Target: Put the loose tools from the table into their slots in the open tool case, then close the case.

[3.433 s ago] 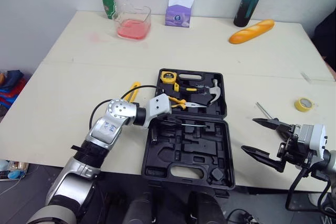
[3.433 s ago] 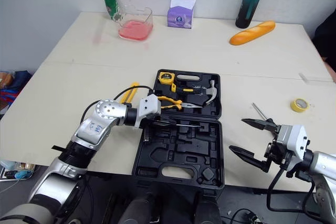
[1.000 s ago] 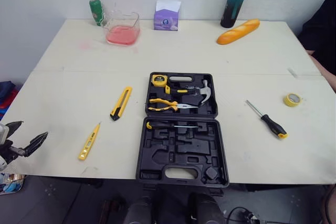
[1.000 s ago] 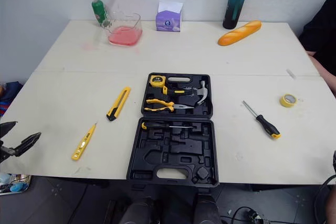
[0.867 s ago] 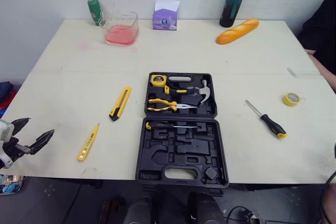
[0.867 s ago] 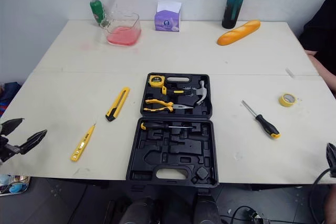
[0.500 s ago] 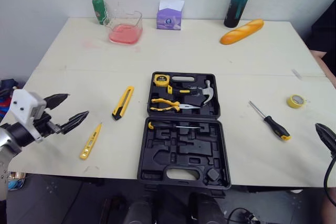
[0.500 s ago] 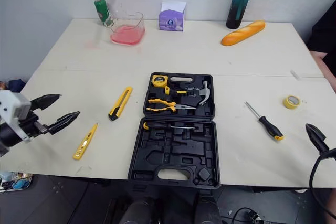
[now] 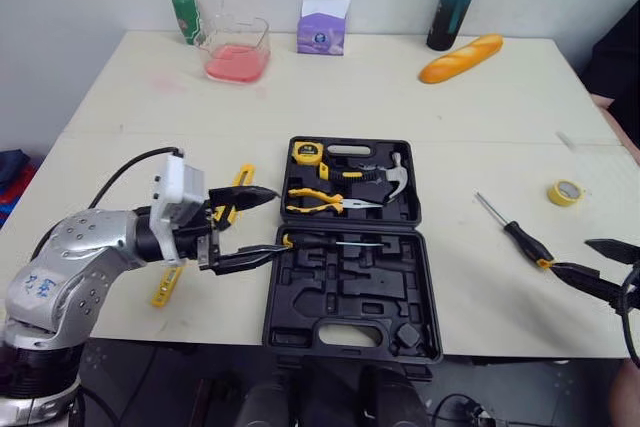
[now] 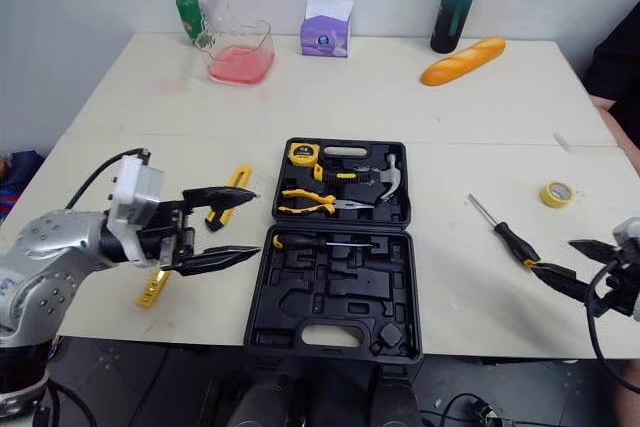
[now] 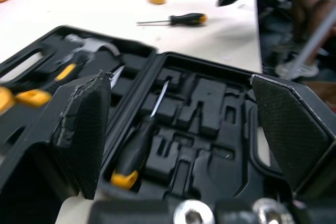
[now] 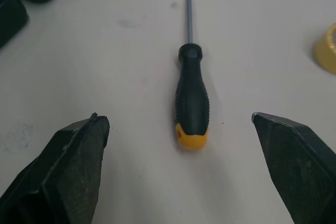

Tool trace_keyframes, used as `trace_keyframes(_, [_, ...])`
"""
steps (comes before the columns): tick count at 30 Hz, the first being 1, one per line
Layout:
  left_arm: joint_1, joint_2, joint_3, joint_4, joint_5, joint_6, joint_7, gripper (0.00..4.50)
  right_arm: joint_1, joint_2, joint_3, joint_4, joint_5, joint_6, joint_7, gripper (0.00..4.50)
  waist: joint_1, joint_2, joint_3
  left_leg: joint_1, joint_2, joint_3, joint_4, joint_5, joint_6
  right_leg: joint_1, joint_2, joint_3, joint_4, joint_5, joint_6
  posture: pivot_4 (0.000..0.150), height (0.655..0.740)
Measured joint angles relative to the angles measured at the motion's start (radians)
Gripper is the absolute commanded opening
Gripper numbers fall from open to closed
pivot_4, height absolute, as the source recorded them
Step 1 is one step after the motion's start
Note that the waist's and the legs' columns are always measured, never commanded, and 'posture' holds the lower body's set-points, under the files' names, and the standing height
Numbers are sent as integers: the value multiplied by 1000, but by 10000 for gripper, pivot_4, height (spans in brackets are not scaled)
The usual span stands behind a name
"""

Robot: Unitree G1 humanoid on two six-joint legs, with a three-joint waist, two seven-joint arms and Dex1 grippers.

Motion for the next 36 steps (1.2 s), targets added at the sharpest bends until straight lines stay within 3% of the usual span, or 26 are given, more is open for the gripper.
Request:
trace_keyframes(6, [-38,-42,-84,-3,8,8,-17,44544,-148,-11,116,120,-65,1,22,45000,-1,0,0,0,2,0,0,0,-1,-1,2,0,1,0,0,1500,7400])
trace_keyframes(16, [-46,-45,-86,-47,-9,47,-12,44544,-310,38,258,261,-147,-6,34,45000,1,0,0,-1,2,0,2,0,-1,0,2,-1,1,0,0,1500,7400])
trace_keyframes(28, [-46,-50,-86,-49,-9,47,2,44544,-303,120,242,315,-191,-138,18,45000,11,0,0,-1,3,0,7,0,-1,0,3,0,1,0,-1,1500,7400])
trace_keyframes(31, [-46,-50,-86,-49,-9,47,-3,45000,-301,122,242,315,-193,-138,14,37164,13,0,0,-1,4,0,9,0,-1,0,3,0,2,1,-1,1500,7400])
trace_keyframes(36, [-46,-50,-89,-49,-9,47,-17,45000,-303,136,238,316,-194,-141,-2,13187,13,0,0,-1,5,0,10,-1,-2,0,3,0,2,1,-2,1500,7400])
